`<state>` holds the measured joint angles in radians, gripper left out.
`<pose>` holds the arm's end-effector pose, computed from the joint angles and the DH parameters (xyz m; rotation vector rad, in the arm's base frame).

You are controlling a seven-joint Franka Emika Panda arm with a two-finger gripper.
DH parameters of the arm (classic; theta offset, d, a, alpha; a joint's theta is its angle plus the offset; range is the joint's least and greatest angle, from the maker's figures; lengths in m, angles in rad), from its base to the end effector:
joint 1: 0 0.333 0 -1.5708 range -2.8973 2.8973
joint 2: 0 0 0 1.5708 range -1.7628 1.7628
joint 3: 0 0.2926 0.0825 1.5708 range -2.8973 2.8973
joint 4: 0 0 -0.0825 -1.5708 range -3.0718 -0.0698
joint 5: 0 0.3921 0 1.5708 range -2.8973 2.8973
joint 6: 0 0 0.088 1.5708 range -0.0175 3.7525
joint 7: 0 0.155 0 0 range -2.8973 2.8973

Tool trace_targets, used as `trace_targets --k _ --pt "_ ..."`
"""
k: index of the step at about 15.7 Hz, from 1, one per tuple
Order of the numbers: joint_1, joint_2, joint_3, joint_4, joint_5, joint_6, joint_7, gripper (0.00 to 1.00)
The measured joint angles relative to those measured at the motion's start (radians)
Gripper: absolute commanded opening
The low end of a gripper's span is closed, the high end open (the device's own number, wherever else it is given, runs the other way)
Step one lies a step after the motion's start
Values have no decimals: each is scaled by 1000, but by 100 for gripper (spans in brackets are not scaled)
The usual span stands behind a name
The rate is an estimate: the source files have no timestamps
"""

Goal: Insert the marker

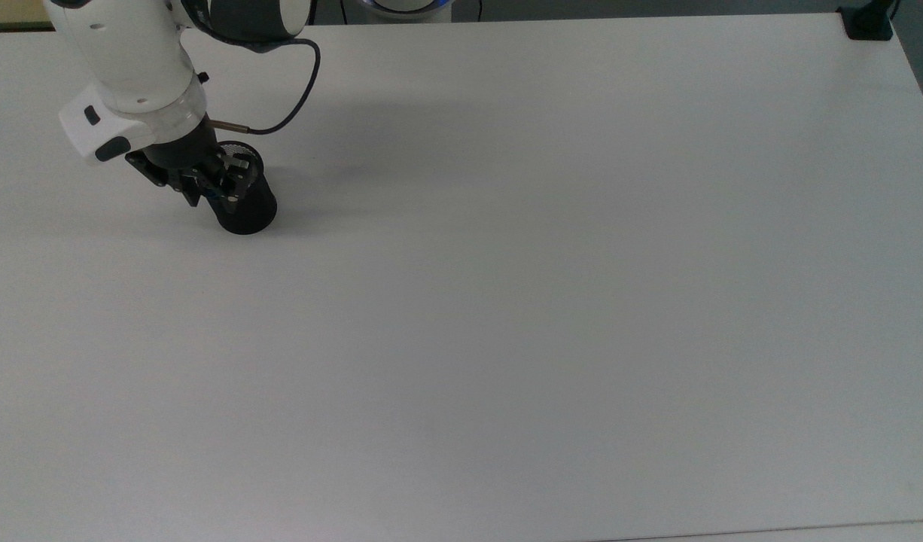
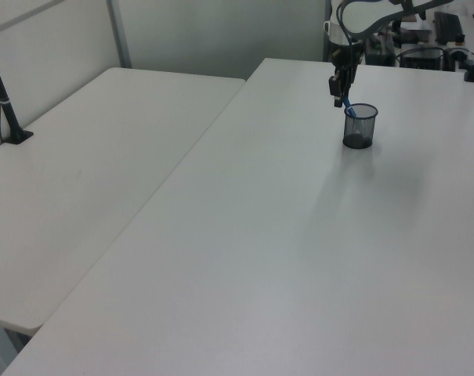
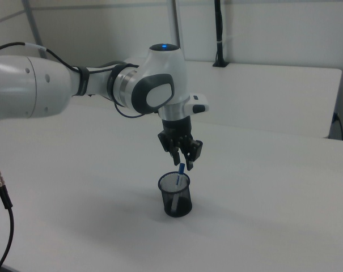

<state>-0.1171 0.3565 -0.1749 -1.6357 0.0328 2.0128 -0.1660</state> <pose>0.6372 -0.1799 0.3433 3.0992 -0.1987 0.0287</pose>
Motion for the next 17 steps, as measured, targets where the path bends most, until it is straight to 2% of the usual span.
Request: trace_targets --k 4,8,13,17 --pt "-5 -8 0 3 0 0 0 100" --pt "-14 -57 0 24 0 -16 0 100" --pt "0 -146 14 142 1 -295 0 100" --pt "83 -228 25 159 4 -457 8 100"
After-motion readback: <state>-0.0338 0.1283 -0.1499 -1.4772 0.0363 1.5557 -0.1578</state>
